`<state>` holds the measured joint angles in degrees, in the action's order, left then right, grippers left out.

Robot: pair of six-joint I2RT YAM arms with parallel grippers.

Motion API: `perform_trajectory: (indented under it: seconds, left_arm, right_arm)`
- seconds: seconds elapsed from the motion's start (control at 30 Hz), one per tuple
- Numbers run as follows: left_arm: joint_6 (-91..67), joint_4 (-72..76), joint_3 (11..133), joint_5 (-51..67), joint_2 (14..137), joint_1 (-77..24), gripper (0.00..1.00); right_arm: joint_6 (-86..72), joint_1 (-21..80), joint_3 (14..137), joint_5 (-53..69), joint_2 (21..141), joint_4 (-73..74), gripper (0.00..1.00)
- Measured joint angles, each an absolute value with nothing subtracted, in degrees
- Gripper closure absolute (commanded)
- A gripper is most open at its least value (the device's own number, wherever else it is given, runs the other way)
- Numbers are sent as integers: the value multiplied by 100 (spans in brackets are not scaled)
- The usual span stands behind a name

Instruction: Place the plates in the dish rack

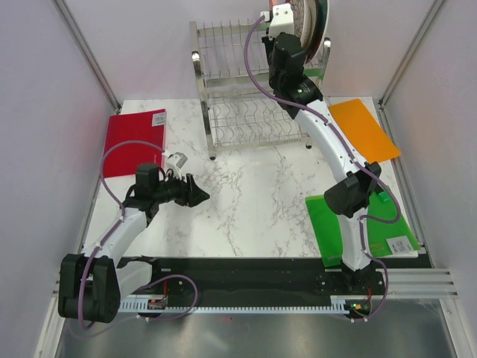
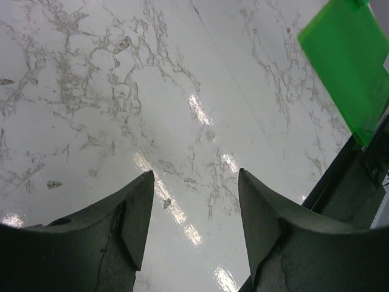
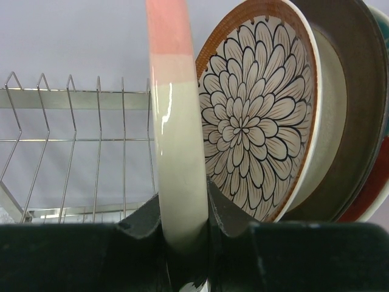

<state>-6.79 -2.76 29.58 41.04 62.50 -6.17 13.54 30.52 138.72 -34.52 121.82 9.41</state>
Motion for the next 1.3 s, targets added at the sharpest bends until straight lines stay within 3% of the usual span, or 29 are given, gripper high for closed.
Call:
perform_trajectory:
  seconds: [0.17,0.5,1.13,1.3]
  left_arm:
    - [-681,-276,2958,4104,6252,-617,36]
    - [-685,-281,2961,4110,6202,-617,36]
    - [-685,-281,2858,4150,5778,-607,35]
    - [-687,-279,2847,4215,5642,-578,35]
  right_arm:
    - [1367,3052,13893,-3444,12199,919,71]
    - [1140,2856,14097,-3267,12519,510,69]
    - [926,2834,14210,-3194,12442,235,48]
    - [1138,2856,14097,-3332,12169,56,47]
